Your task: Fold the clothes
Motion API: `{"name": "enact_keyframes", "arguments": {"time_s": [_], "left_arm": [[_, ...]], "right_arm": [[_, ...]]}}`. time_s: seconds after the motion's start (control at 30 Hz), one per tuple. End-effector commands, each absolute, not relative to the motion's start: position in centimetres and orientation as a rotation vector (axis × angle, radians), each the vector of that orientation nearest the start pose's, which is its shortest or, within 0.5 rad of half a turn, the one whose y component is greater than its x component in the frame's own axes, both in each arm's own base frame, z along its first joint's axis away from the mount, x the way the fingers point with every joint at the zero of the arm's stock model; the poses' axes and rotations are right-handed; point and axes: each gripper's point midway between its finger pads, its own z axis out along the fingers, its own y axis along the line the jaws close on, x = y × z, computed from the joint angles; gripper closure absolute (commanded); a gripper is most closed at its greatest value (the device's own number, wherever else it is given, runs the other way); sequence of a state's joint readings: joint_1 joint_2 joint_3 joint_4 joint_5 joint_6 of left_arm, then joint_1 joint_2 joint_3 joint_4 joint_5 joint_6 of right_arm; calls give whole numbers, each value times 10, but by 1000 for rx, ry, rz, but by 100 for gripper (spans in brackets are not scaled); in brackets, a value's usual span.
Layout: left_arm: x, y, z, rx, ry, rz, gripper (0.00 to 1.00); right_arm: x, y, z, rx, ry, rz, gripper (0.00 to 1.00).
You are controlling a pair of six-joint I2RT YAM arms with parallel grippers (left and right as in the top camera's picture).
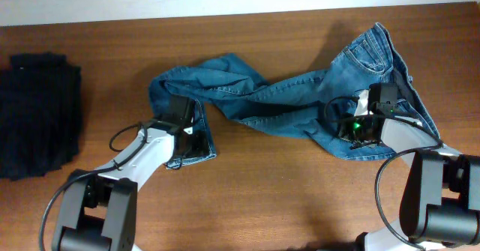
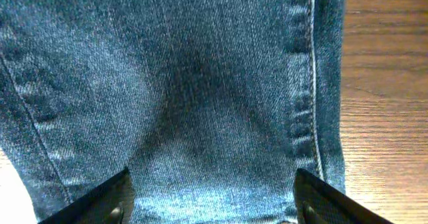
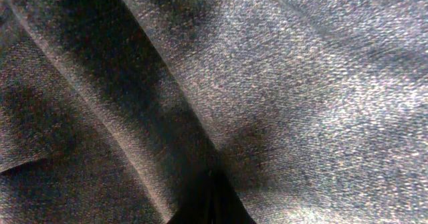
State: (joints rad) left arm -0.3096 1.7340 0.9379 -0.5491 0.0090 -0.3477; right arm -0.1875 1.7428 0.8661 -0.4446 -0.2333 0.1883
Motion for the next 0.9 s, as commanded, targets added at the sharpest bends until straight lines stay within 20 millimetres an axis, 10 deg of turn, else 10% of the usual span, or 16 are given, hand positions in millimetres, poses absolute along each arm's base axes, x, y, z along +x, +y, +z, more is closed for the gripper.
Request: {"name": "enact_keyframes", "arguments": {"time_s": [0.0,0.33,0.5,0.73,0.87], "left_arm": [[296,-90,-18,-50,2990,-2,24],[290,-83,-28,-55,2973,76,25],[289,-83,-30,-56,2974,76,56],[289,-84,-30,-55,2975,71,64],[293,-85,-28,-35,2967,69,100]], "right_arm": [[235,11,-72,591,3158,451,95],[235,11,-72,591,3158,451,96],[235,11,-72,591,3157,451,95],[235,11,-72,591,3157,452,95],[235,11,-72,591,3157,451,95]]}}
